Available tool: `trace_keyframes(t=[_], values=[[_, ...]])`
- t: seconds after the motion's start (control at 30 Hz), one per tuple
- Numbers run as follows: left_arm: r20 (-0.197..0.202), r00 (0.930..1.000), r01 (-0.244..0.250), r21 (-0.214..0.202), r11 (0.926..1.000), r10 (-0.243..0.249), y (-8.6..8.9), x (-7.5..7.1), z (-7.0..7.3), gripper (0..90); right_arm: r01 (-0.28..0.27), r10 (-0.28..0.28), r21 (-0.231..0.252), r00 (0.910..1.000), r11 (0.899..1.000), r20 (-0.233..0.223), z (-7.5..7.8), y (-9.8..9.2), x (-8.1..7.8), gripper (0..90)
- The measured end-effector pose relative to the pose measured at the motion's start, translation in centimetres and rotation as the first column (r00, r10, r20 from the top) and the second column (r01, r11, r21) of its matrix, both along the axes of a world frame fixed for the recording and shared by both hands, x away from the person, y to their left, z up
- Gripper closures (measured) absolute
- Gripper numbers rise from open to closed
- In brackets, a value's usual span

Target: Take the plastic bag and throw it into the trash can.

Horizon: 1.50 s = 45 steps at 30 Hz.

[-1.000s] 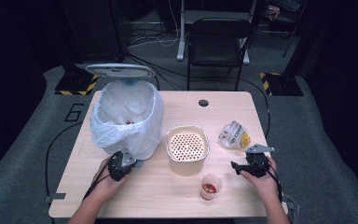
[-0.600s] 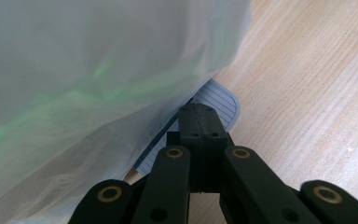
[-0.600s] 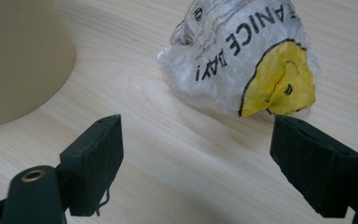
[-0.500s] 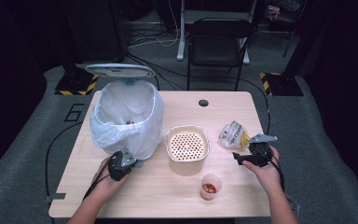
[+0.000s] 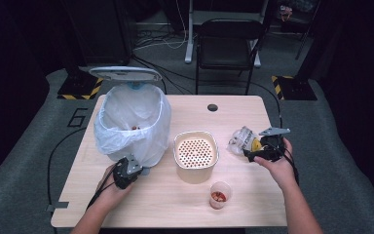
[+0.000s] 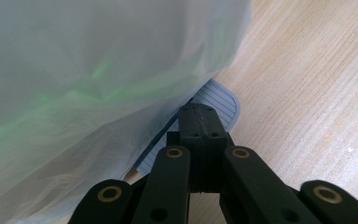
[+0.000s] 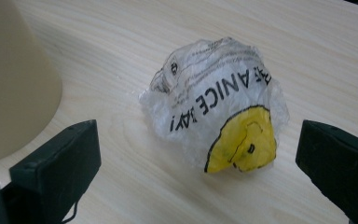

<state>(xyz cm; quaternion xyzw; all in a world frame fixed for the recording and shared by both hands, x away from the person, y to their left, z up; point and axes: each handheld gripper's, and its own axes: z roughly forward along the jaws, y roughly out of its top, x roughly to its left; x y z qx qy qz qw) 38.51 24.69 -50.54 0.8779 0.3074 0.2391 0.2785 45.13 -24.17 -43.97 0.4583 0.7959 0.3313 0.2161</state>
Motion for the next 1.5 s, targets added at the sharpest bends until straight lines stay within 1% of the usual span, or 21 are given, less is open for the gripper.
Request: trace_keyframes(t=[0.07, 0.13, 0.23, 0.3, 0.43, 0.47, 0.6, 0.63, 0.8, 0.97, 1.0, 1.03, 1.1, 1.13, 1.17, 1.23, 1.37, 1.4, 1.43, 1.47, 1.5], values=[[0.0, 1.0, 0.0, -0.001, 1.0, 0.0, 0.0, 0.0, 0.0, 90.0, -0.001, 0.001, 0.003, 1.0, 1.0, -0.004, 0.1, 0.0, 0.3, 0.0], [-0.002, 1.0, 0.002, 0.0, 1.0, -0.002, 0.0, 0.0, 0.0, 90.0, 0.009, -0.009, 0.012, 0.9997, 1.0, -0.023, 0.4, 0.3, 1.2, 0.0], [-0.001, 1.0, -0.002, -0.002, 1.0, 0.002, 0.0, 0.0, 0.0, 90.0, 0.001, -0.001, 0.004, 0.9996, 1.0, -0.027, 0.4, 0.5, 1.8, 0.0], [-0.001, 1.0, -0.004, -0.004, 1.0, 0.004, 0.0, 0.0, 0.0, 90.0, -0.002, 0.002, 0.0, 0.9997, 1.0, -0.022, 0.5, 0.9, 2.7, 0.0], [-0.002, 1.0, -0.003, -0.004, 1.0, 0.003, 0.0, 0.0, 0.0, 90.0, 0.003, -0.003, -0.001, 0.9997, 1.0, -0.025, 0.3, 1.3, 3.5, 0.0], [0.0, 1.0, -0.006, -0.004, 1.0, 0.006, 0.0, 0.0, 0.0, 90.0, 0.018, -0.018, -0.003, 0.9994, 1.0, -0.03, 0.0, 1.7, 4.1, 0.0], [0.001, 1.0, -0.002, -0.004, 1.0, 0.002, 0.0, 0.0, 0.0, 90.0, 0.025, -0.026, -0.008, 0.9994, 1.0, -0.025, -0.5, 2.0, 4.9, 0.0], [0.001, 1.0, 0.001, -0.004, 1.0, -0.001, 0.0, 0.0, 0.0, 90.0, 0.036, -0.036, -0.017, 0.9985, 0.999, -0.04, -0.8, 2.1, 5.3, 0.0], [0.001, 1.0, 0.002, -0.004, 1.0, -0.002, 0.1, 0.1, 0.0, 90.0, 0.06, -0.061, -0.021, 0.9963, 0.998, -0.061, -1.6, 2.2, 6.3, 0.0], [-0.003, 1.0, 0.001, -0.007, 1.0, -0.001, 0.1, 0.1, 0.0, 90.0, 0.086, -0.087, -0.019, 0.9943, 0.996, -0.063, -2.1, 2.2, 7.1, 0.0], [-0.015, 0.9999, 0.007, -0.005, 1.0, -0.007, 0.1, 0.1, 0.1, 90.0, 0.084, -0.085, -0.025, 0.9943, 0.996, -0.064, -2.2, 2.1, 7.2, 0.0], [-0.002, 1.0, 0.001, -0.004, 1.0, -0.001, 0.1, 0.1, 0.0, 90.0, 0.093, -0.095, -0.035, 0.993, 0.995, -0.07, -2.6, 2.2, 7.5, 0.0], [-0.002, 1.0, 0.002, -0.003, 1.0, -0.002, 0.1, 0.1, 0.0, 90.0, 0.1, -0.103, -0.038, 0.9909, 0.994, -0.086, -2.9, 2.4, 7.5, 0.0], [-0.002, 1.0, 0.001, -0.006, 1.0, -0.001, 0.1, 0.1, 0.0, 90.0, 0.103, -0.108, -0.042, 0.9875, 0.994, -0.115, -3.4, 2.5, 7.7, 0.1], [-0.015, 0.9999, 0.007, -0.005, 1.0, -0.007, 0.2, 0.1, 0.1, 90.0, 0.094, -0.099, -0.052, 0.9892, 0.994, -0.108, -3.6, 2.5, 7.9, 0.4], [-0.013, 0.9999, 0.007, -0.007, 0.9999, -0.008, 0.2, 0.1, 0.1, 90.0, 0.097, -0.104, -0.056, 0.9869, 0.994, -0.124, -4.1, 2.5, 8.0, 2.1], [-0.004, 1.0, 0.003, -0.01, 1.0, -0.003, 0.1, 0.1, 0.0, 90.0, 0.1, -0.106, -0.053, 0.986, 0.994, -0.129, -4.8, 2.5, 8.2, 5.6], [-0.015, 0.9999, 0.009, -0.008, 0.9999, -0.009, 0.2, 0.1, 0.1, 90.0, 0.102, -0.108, -0.051, 0.9855, 0.993, -0.131, -5.0, 2.5, 8.2, 7.7], [-0.002, 1.0, 0.002, -0.009, 1.0, -0.002, 0.1, 0.1, 0.0, 90.0, 0.098, -0.104, -0.051, 0.9856, 0.994, -0.133, -5.3, 2.5, 8.2, 12.6], [-0.002, 1.0, 0.002, -0.009, 1.0, -0.002, 0.1, 0.1, 0.0, 90.0, 0.098, -0.104, -0.051, 0.9856, 0.994, -0.133, -5.3, 2.5, 8.2, 12.6], [-0.001, 1.0, 0.004, -0.007, 1.0, -0.004, 0.1, 0.1, 0.0, 90.0, 0.097, -0.101, -0.04, 0.986, 0.995, -0.132, -5.5, 2.5, 8.1, 16.2]])
